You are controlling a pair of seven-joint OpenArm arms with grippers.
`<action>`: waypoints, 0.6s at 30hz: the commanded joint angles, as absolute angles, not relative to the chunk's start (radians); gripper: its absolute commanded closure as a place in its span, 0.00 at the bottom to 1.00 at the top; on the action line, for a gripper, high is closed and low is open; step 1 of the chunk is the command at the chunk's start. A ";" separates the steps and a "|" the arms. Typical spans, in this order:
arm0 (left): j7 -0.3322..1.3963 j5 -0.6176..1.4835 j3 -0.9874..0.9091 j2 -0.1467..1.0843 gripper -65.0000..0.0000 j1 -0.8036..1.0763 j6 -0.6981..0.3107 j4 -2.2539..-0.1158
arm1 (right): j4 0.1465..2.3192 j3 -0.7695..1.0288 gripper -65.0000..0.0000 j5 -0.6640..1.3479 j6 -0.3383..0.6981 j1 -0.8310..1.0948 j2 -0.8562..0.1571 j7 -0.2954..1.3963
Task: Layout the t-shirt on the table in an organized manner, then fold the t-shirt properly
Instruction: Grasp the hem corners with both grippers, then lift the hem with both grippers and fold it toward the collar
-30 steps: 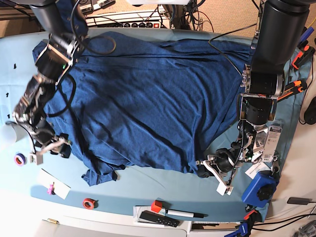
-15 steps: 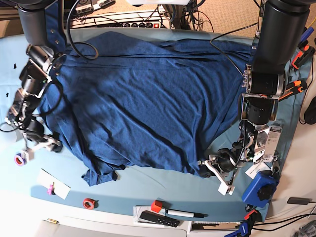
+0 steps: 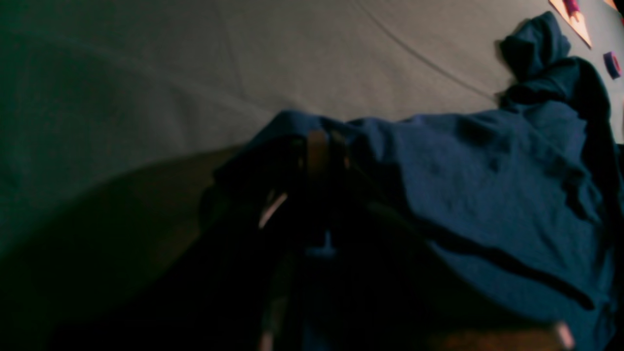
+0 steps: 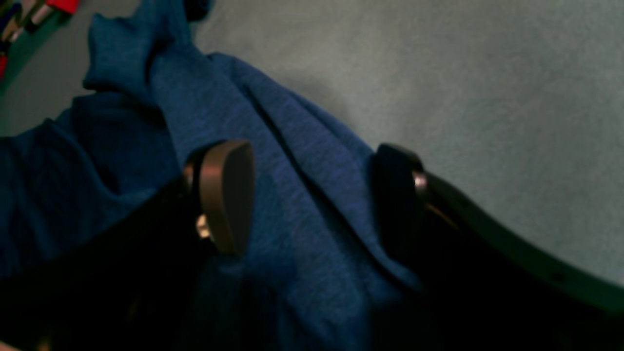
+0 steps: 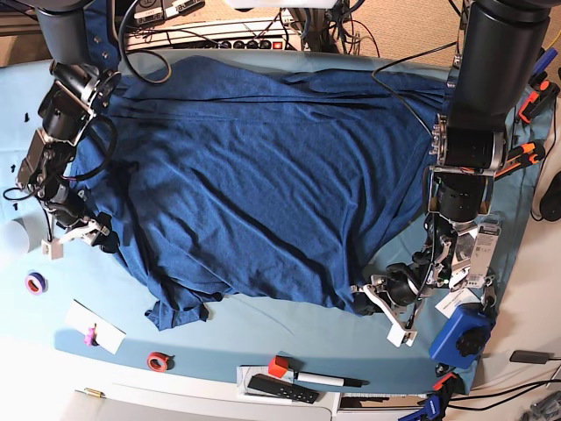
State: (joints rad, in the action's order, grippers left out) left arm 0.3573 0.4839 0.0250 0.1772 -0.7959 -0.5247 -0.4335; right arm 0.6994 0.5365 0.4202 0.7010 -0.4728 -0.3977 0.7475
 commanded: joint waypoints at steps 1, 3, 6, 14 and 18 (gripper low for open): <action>0.332 0.502 0.023 0.180 1.00 -0.839 -0.537 -0.450 | 0.704 0.536 0.48 0.402 0.698 -0.482 -0.410 0.799; 0.332 0.502 0.023 0.180 1.00 -0.839 -0.537 -0.450 | 0.704 0.536 0.67 0.404 0.698 -0.483 -0.410 0.807; 0.332 0.502 0.023 0.180 1.00 -0.839 -0.536 -0.450 | 0.705 0.536 1.00 0.403 0.698 -0.483 -0.410 0.804; 0.333 0.601 0.023 0.201 1.00 -0.840 -0.658 -0.464 | 0.754 0.538 1.00 0.400 0.698 -0.491 -0.438 0.755; 0.414 0.743 0.023 0.246 1.00 -0.840 -0.698 -0.530 | 0.854 0.538 1.00 0.400 0.698 -0.490 -0.449 0.784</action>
State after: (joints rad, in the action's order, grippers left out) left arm 0.4427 0.7250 0.0257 0.2378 -0.7986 -0.6823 -0.5129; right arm 0.8375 0.5365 0.3794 0.6960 -0.4603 -0.4294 0.8089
